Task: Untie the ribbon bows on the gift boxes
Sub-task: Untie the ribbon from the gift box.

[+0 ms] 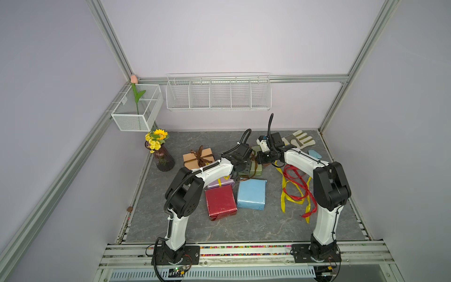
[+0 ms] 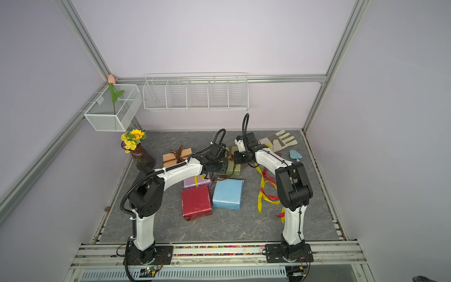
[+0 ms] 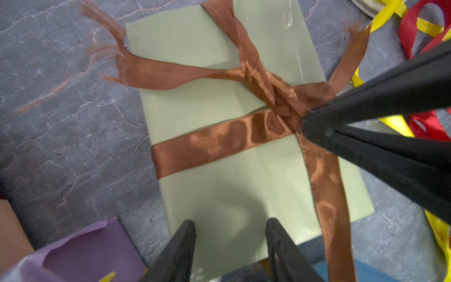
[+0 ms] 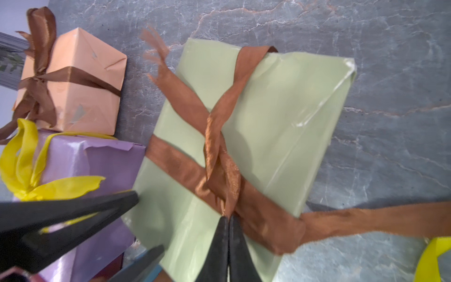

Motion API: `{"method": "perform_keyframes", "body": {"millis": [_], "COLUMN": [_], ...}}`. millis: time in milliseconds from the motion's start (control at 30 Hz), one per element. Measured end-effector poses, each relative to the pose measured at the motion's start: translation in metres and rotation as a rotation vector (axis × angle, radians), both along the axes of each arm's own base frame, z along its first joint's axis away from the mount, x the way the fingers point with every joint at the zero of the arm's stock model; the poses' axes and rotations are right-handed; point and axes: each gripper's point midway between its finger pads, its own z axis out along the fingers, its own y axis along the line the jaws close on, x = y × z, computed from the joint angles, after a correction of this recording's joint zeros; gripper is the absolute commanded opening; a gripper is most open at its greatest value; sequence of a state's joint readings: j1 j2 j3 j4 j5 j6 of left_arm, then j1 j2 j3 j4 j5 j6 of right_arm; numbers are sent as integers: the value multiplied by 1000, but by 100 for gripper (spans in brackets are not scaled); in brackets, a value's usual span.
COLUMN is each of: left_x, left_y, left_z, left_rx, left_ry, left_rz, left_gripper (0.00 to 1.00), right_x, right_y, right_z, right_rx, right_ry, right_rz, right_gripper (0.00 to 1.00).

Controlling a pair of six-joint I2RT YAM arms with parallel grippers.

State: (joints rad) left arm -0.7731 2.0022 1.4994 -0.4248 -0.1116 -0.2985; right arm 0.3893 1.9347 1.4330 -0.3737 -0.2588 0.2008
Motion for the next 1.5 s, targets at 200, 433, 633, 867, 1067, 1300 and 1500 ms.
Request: {"method": "perform_keyframes", "body": {"millis": [200, 433, 633, 867, 1067, 1300, 1500], "left_x": [2, 6, 9, 8, 8, 4, 1], "left_y": [-1, 2, 4, 3, 2, -1, 2], "left_z": [-1, 0, 0, 0, 1, 15, 45], "left_rx": [-11, -17, -26, -38, -47, -79, -111], "left_ry": [-4, -6, -5, 2, 9, 7, -26], "left_rz": [8, 17, 25, 27, 22, 4, 2], "left_gripper": [50, 50, 50, 50, 50, 50, 50], "right_x": [-18, -51, -89, -113, -118, -99, -82], "right_y": [-7, -15, -20, -23, -42, -80, -74], "right_z": [47, 102, 133, 140, 91, 41, 60], "right_rx": [31, 85, 135, 151, 22, -248, -247], "right_ry": [-74, -169, -213, -200, -78, 8, -62], "right_rz": [1, 28, 76, 111, 44, -81, -59], "right_gripper": [7, 7, 7, 12, 11, 58, 61]}}
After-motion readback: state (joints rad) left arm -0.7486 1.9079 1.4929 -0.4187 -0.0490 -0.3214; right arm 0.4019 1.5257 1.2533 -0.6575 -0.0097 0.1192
